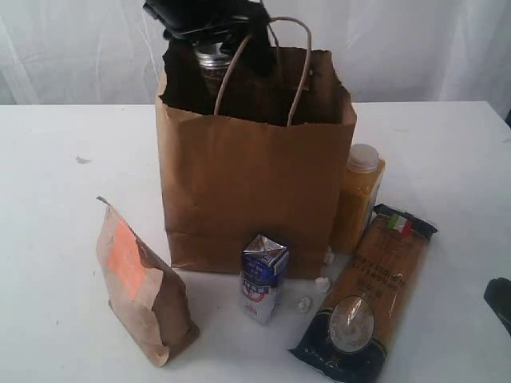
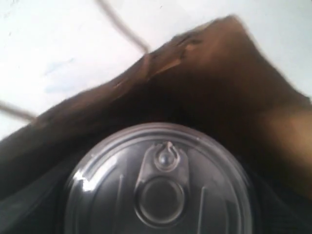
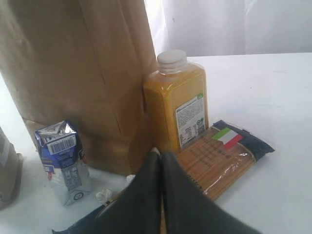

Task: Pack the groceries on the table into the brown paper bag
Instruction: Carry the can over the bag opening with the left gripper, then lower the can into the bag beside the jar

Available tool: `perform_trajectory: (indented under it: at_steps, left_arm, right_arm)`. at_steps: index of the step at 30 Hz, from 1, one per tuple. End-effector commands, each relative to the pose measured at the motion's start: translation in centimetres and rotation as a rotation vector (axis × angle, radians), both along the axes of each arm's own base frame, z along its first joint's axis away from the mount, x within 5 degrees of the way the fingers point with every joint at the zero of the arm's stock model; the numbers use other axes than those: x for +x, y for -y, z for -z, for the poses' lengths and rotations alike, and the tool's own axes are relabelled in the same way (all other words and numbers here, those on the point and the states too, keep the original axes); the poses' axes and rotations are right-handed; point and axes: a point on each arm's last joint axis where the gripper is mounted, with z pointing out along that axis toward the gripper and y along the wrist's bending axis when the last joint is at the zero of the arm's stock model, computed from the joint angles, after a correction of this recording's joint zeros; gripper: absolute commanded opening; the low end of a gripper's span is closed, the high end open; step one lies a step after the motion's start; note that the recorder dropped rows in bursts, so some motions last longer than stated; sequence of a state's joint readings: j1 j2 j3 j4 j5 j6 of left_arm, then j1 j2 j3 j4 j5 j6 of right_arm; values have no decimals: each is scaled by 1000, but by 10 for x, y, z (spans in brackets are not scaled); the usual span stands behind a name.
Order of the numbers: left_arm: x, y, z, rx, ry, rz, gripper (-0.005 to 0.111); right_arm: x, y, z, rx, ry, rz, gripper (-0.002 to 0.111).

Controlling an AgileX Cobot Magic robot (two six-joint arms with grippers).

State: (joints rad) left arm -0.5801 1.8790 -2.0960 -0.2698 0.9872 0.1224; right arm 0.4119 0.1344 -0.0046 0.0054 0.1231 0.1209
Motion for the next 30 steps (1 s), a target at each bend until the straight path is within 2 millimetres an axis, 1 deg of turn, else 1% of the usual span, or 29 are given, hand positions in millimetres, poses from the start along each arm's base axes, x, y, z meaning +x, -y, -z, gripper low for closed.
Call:
perform_trajectory:
  at_steps: [1, 3, 8, 11, 16, 18, 19, 22, 24, 26, 27, 30]
  left_arm:
    - [-18, 21, -20, -59, 110, 74, 0]
    - [-16, 25, -16, -48, 115, 72, 0]
    - [-5, 33, 6, -16, 68, 69, 0]
    - [-3, 38, 15, 1, 41, 79, 0]
    - [-2, 39, 26, 45, -6, 98, 0]
    - [-2, 39, 28, 53, -14, 103, 0]
    - [-3, 39, 28, 55, -16, 104, 3]
    - [-3, 39, 25, 51, -8, 104, 11]
    - [-3, 37, 19, 55, 6, 91, 11]
    - [-4, 32, 8, 70, 43, 73, 7]
    - [-6, 28, 0, 77, 68, 69, 2]
    - [-12, 16, -17, 136, 91, 37, 0]
  right_arm:
    - [0, 0, 1, -7, 8, 2, 0]
    - [0, 0, 1, -7, 8, 2, 0]
    - [0, 0, 1, -7, 8, 2, 0]
    - [0, 0, 1, -7, 8, 2, 0]
    - [0, 0, 1, -7, 8, 2, 0]
    - [0, 0, 1, -7, 8, 2, 0]
    - [0, 0, 1, -7, 8, 2, 0]
    - [0, 0, 1, -7, 8, 2, 0]
    - [0, 0, 1, -7, 8, 2, 0]
    - [0, 0, 1, -7, 8, 2, 0]
    - [0, 0, 1, -7, 8, 2, 0]
    - [0, 0, 1, -7, 8, 2, 0]
